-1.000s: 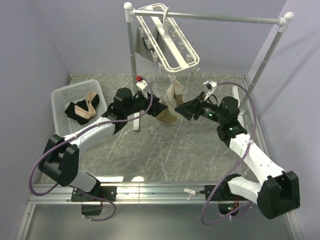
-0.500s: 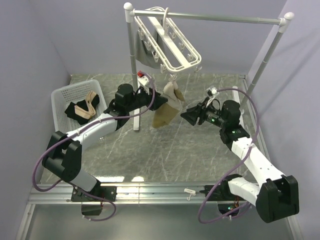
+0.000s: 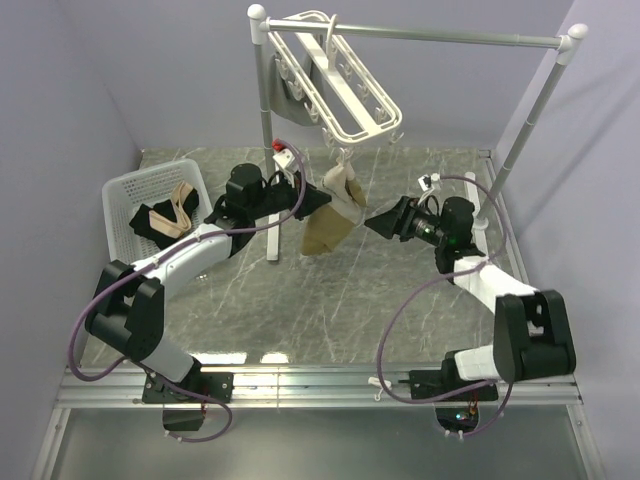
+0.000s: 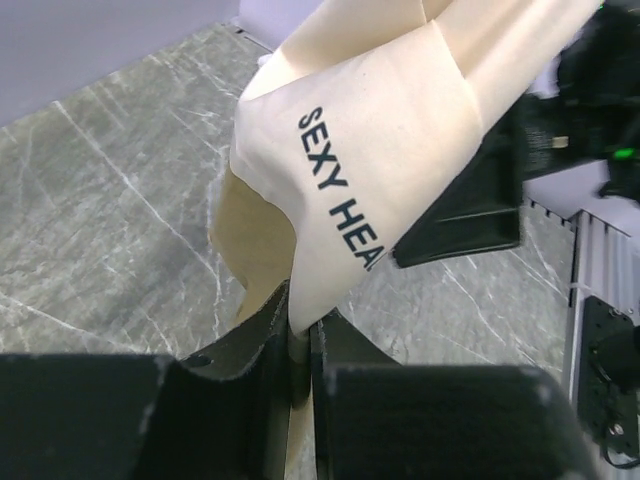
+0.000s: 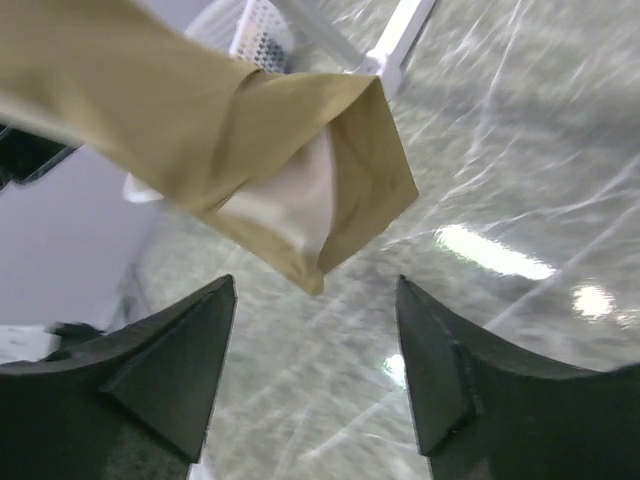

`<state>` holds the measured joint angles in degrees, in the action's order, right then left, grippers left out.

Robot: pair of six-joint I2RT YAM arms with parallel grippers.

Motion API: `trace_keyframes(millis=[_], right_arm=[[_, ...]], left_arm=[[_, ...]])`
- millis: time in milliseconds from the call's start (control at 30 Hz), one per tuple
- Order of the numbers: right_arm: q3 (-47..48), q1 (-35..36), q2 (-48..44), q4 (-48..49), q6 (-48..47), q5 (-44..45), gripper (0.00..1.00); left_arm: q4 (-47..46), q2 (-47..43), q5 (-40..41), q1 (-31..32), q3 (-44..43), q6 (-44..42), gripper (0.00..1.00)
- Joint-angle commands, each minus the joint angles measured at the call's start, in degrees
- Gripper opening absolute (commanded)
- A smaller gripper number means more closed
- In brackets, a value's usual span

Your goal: Clip the underwear to the hanger

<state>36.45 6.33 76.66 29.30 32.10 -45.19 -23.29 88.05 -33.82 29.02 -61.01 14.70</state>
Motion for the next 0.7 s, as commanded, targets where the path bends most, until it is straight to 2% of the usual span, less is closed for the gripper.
trace_keyframes(millis=[0, 233, 500, 567, 667], right_arm=[[1.4, -0.1, 4.2, 13.0, 13.2, -3.8, 0.75], [3.8, 0.6, 11.0, 19.4, 21.5, -5.9, 0.79], [5.1, 2.0, 17.2, 29.8, 30.8, -7.1, 0.78], [5.3, 2.4, 18.2, 31.3, 32.4, -7.4, 0.75], [5.0, 2.8, 18.8, 34.0, 34.3, -8.0, 0.59]], left_arm=[[-2.9, -1.0, -4.6, -0.4, -1.7, 1.9, 0.15], [-2.6, -1.8, -6.2, -0.3, -1.5, 2.5, 0.15], [-1.8, -2.3, -6.6, -0.4, -1.4, 2.6, 0.15], [-1.3, -2.3, -6.6, -0.4, -1.7, 2.3, 0.15], [-1.0, -2.3, -6.7, -0.4, -1.9, 2.1, 0.15]])
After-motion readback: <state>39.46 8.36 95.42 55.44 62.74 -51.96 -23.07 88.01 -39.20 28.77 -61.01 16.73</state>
